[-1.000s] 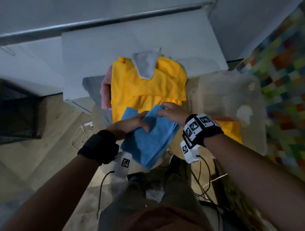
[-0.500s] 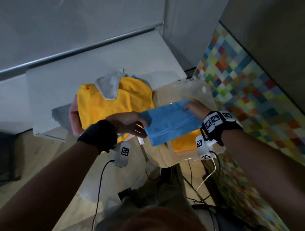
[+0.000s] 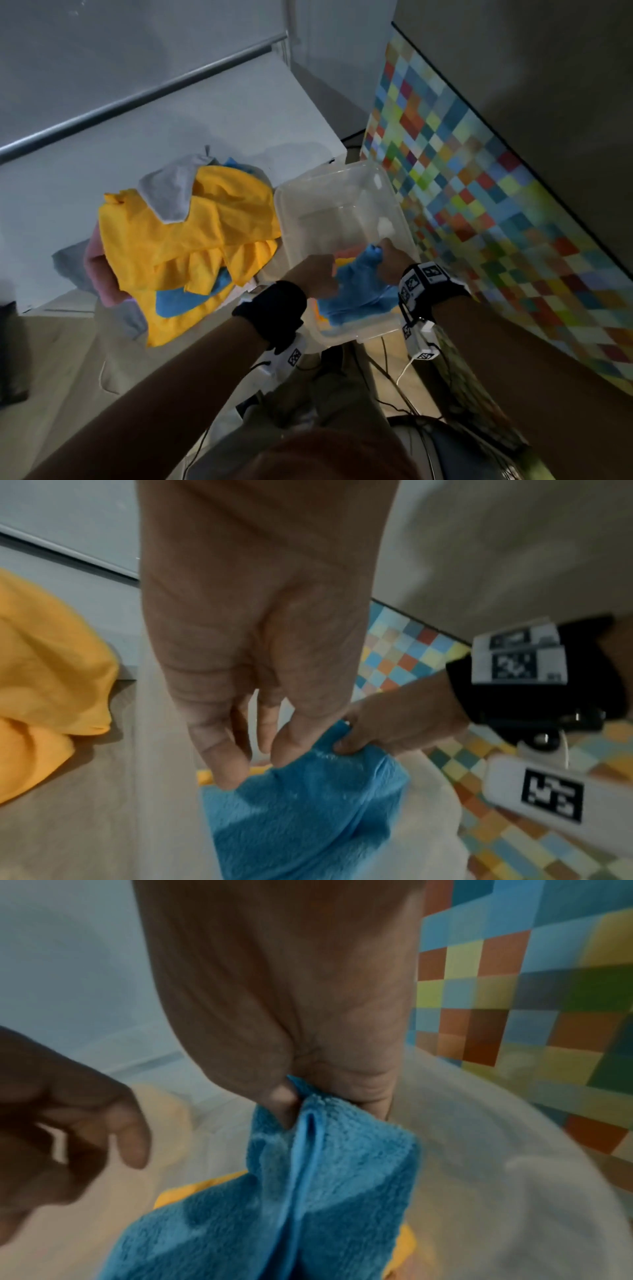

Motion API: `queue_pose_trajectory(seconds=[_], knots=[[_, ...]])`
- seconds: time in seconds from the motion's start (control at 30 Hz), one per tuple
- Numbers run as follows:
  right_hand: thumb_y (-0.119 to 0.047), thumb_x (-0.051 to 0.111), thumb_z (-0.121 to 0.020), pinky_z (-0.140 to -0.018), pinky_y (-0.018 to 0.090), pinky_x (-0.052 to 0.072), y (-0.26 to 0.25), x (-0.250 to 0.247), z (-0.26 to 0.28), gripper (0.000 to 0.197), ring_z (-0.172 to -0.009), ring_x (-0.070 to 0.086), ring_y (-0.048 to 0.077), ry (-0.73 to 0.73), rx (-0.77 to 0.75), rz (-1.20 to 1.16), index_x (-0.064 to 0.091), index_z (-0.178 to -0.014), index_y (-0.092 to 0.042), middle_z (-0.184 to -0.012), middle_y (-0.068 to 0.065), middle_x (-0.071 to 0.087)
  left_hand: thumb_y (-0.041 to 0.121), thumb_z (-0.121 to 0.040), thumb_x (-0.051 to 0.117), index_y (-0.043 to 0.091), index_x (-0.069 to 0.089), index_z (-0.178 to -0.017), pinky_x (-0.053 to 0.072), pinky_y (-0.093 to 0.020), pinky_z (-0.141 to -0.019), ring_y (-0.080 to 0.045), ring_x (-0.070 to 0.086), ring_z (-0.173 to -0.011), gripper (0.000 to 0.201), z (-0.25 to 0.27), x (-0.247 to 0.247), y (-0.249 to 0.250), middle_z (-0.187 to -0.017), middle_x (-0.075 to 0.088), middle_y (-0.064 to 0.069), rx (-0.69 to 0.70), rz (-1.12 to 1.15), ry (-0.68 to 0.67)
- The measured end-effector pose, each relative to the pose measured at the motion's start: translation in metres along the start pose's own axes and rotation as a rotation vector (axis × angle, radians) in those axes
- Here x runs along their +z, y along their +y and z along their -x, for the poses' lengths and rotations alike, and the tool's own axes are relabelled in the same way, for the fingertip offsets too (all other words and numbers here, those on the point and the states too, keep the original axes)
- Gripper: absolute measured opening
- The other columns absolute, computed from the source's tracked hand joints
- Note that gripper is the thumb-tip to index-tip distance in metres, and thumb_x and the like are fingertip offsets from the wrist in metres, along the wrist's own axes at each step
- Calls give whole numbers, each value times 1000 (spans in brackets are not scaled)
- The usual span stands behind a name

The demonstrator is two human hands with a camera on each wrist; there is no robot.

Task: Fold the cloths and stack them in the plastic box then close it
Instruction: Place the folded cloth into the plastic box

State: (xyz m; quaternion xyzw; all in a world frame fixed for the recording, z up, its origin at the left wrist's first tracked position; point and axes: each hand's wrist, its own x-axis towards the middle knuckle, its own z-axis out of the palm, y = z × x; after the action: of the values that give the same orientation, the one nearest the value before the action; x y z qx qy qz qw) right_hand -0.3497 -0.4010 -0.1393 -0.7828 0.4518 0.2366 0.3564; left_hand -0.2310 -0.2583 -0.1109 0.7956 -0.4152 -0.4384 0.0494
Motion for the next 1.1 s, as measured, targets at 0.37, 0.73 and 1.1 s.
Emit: queue_pose_trajectory(seconds=[0.37,0.73,1.1], knots=[[-4,56,-89,-88,38,45,9,3,-9,55,-113,57,37,-13,-71,-10,34,-139,-7,-125,21,56,26,-79,72,11,28,-145,39,-46,-104,-38,41,-130,81,-48,37,-5,-141,42,-17,-96,-173,-67],[7,60,-84,-81,35,49,10,8,-16,94,-107,59,33,-84,-133,48,6,-155,-20,-118,17,51,19,-83,71,9,50,-129,49,-41,-90,-32,60,-113,51,-56,19,-5,-122,60,-11,-93,-318,-112],[-9,44,-97,-108,50,30,-5,28,-13,42,-132,37,37,-1,-309,725,43,-139,-15,-143,16,38,29,-76,72,17,58,-105,49,-38,-83,-31,59,-99,34,-48,32,-11,-108,61,-9,171,-388,-202]])
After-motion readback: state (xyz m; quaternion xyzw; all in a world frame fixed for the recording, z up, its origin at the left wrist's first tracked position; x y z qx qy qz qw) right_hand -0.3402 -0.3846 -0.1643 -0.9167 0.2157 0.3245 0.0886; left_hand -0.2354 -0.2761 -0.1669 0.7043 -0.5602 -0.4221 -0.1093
